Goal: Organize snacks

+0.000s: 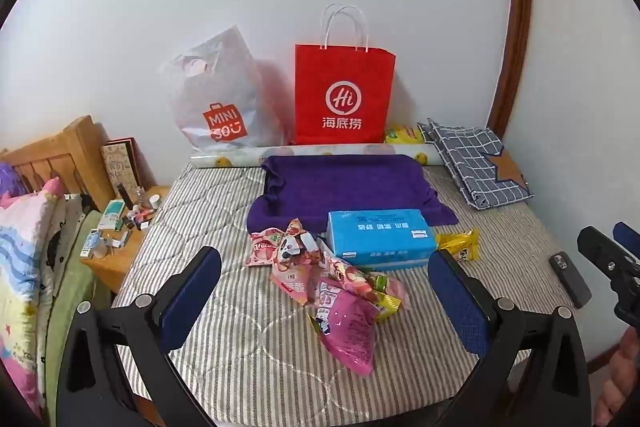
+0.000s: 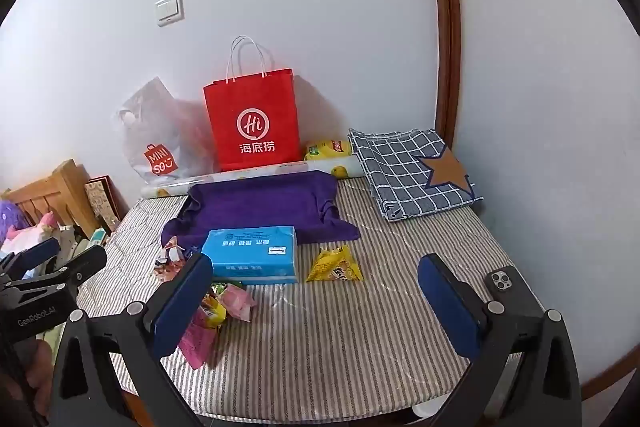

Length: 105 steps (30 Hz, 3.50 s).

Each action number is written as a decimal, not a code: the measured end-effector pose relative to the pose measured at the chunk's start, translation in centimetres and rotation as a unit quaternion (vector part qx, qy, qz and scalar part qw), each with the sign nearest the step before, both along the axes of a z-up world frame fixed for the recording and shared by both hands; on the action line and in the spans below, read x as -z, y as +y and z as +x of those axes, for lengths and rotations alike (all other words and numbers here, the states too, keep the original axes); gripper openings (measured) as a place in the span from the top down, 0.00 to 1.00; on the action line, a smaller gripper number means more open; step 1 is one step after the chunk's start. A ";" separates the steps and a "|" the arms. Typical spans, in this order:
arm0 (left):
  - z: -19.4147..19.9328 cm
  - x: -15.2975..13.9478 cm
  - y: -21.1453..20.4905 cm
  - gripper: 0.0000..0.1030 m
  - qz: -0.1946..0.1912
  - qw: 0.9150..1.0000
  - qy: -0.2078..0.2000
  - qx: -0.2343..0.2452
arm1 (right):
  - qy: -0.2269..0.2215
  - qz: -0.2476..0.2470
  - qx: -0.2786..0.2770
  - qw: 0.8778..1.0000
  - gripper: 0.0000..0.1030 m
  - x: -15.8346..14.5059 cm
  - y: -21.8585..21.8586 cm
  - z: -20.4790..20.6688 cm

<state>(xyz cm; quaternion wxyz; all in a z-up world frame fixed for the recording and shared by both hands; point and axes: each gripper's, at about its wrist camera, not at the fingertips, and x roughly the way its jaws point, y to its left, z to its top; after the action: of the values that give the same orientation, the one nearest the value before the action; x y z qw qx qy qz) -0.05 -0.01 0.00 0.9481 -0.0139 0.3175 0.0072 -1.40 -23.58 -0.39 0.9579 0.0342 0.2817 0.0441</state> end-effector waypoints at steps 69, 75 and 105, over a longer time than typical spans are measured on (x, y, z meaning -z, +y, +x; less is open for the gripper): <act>-0.7 0.0 -1.2 0.01 -0.021 1.000 -0.002 0.003 | -0.008 0.036 -0.010 0.999 0.00 -1.2 0.2 -2.0; -0.7 0.0 -1.2 0.01 -0.021 1.000 -0.002 0.003 | -0.008 0.037 -0.010 0.999 0.00 -1.1 0.3 -2.1; -0.6 0.5 -0.4 0.01 -0.019 1.000 0.002 -0.005 | -0.005 0.036 -0.014 0.999 0.00 -0.7 0.6 -2.3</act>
<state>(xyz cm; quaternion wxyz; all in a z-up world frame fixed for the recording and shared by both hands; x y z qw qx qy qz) -0.62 -0.43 -0.46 0.9471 -0.0331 0.3190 0.0064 -3.69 -22.97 0.28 0.9566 0.0649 0.2757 0.0683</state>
